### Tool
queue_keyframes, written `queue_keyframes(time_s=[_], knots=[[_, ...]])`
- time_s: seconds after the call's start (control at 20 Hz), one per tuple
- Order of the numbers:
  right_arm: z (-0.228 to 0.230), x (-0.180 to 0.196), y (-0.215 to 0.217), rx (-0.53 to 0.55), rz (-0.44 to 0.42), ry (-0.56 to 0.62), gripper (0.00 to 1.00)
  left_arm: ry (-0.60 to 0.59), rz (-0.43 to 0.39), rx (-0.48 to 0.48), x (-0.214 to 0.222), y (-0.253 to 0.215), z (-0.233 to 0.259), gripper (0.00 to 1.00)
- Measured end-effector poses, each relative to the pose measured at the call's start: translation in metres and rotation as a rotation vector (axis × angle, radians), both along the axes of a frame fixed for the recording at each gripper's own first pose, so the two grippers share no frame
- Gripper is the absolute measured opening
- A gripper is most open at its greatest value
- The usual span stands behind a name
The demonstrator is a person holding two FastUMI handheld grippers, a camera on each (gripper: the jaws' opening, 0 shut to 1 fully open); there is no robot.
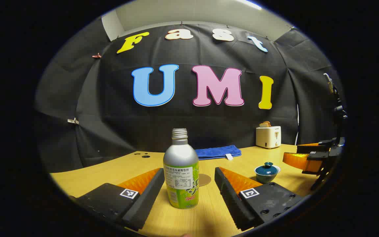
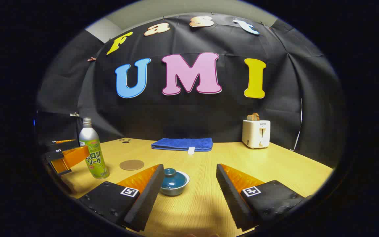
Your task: Open the teacup lid with one hand, grasp the water bottle and pour water into the teacup with the other hand; after pouring, place the water bottle on the coaster and then close the teacup lid.
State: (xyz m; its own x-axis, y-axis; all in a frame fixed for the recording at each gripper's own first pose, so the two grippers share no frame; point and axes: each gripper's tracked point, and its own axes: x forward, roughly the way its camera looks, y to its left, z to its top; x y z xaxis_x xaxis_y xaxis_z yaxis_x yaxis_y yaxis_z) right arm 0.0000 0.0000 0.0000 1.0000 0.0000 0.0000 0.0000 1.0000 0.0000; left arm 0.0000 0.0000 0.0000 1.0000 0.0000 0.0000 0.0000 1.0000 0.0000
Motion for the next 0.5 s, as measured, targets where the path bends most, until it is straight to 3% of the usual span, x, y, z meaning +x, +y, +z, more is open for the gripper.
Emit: queue_keyframes(time_s=[0.5], knots=[[0.000, 0.002, 0.001, -0.004, 0.012, 0.003, 0.98, 0.070, 0.005, 0.005, 0.004, 0.023, -0.014, 0.97]])
